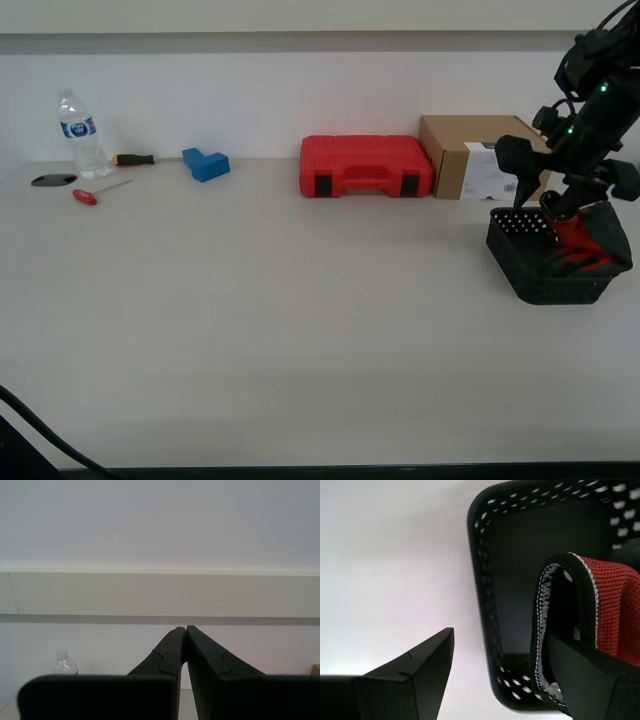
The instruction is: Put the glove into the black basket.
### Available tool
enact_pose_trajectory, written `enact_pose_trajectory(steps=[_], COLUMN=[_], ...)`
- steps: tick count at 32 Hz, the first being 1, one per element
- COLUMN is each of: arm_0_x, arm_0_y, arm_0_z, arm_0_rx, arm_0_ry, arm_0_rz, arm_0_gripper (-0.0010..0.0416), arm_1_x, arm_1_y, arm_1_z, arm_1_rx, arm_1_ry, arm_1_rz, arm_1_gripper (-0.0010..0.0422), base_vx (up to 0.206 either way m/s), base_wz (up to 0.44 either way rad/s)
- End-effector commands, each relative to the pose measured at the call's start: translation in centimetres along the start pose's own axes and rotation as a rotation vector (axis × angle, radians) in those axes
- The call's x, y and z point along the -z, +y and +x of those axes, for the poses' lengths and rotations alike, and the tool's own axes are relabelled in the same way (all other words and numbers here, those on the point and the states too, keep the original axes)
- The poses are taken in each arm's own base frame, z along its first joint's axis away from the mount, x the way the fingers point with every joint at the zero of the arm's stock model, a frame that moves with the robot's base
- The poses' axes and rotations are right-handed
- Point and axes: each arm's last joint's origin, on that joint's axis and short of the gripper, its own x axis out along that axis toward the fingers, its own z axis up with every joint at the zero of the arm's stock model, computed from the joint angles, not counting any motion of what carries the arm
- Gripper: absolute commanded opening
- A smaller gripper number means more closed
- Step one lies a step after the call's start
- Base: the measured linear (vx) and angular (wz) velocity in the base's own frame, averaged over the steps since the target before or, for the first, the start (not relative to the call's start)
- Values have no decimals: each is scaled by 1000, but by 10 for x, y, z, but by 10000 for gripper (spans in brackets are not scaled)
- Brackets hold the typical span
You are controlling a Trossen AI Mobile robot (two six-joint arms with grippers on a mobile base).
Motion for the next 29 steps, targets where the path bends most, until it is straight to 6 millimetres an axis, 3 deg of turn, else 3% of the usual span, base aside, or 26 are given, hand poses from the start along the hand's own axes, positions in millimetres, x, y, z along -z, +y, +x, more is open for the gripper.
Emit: enact_pose_trajectory(steps=[1, 9, 18, 21, 29], arm_0_x=[-3, -8, -32, -54, -65], arm_0_y=[3, 14, 29, 37, 40], arm_0_z=[-17, -32, -48, -65, -74], arm_0_rx=[25, 26, 10, -28, -36], arm_0_ry=[-28, -61, -113, -192, -239], arm_0_rz=[-10, -36, -84, -97, -102], arm_0_gripper=[246, 238, 237, 237, 237], arm_1_x=[0, -1, 0, -1, -1], arm_1_y=[0, 0, 0, 0, 0], arm_1_z=[0, 0, 0, 0, 0], arm_1_rx=[-1, -1, -1, -1, -1], arm_1_ry=[-2, -4, -3, -4, -4], arm_1_rz=[0, 0, 0, 0, 0], arm_1_gripper=[0, 0, 0, 0, 0], base_vx=[0, 0, 0, 0, 0], base_wz=[0, 0, 0, 0, 0])
